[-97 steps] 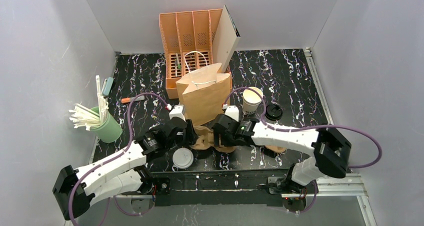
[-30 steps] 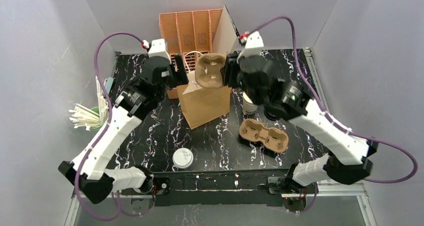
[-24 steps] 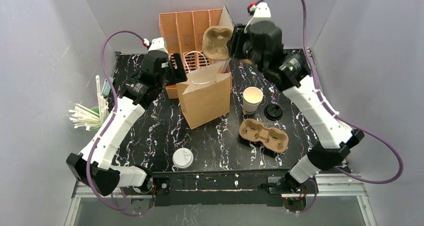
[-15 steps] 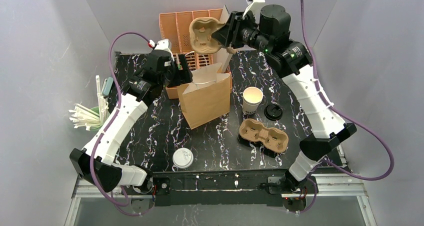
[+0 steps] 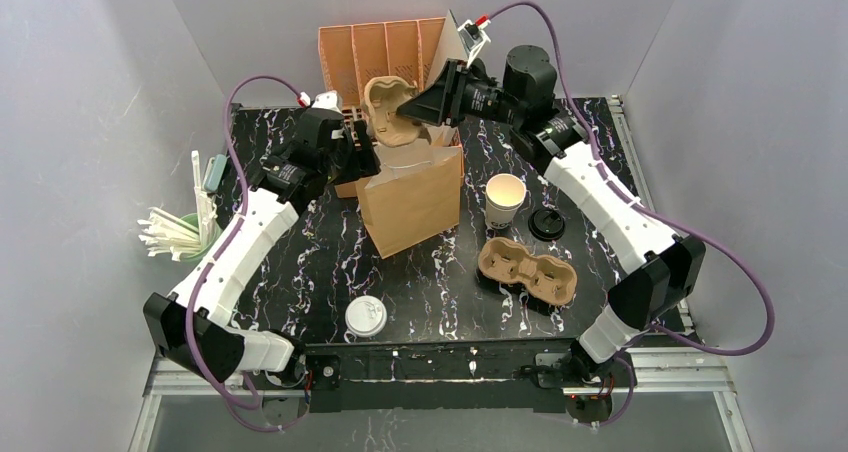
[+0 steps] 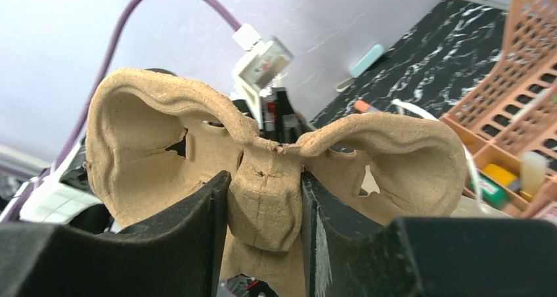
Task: Pack the takeout coffee
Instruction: Place the cup tray in the takeout bag.
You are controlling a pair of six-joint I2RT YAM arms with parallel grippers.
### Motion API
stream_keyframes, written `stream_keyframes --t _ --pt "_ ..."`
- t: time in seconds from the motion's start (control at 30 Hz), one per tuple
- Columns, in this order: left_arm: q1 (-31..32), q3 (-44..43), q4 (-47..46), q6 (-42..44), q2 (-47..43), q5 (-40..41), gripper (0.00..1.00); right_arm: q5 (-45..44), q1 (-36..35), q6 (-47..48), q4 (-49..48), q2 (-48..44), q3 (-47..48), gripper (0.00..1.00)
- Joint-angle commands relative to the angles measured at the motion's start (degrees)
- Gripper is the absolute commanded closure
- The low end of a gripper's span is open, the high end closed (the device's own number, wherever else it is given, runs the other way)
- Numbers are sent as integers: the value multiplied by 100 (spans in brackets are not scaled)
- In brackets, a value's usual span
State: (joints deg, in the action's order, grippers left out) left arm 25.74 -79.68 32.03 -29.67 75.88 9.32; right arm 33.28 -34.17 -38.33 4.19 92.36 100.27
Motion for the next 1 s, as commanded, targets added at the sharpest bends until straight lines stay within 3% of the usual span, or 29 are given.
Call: stream_keyframes --t 0.0,0.17,0.4,0.63,0.97 --pt "-51 146 102 26 -152 186 30 698 33 -782 -1540 -192 -258 63" --pt "-68 192 230 120 -201 318 36 853 47 -1290 -2013 -125 -600 63" --pt "-69 195 286 226 -289 155 56 1202 127 -1963 -2409 182 -842 66" --pt "-69 129 321 386 -238 128 62 1185 150 -1835 -1418 353 -692 66" --pt "-69 -18 351 640 -108 -18 75 1495 252 -2047 -1208 658 -794 67"
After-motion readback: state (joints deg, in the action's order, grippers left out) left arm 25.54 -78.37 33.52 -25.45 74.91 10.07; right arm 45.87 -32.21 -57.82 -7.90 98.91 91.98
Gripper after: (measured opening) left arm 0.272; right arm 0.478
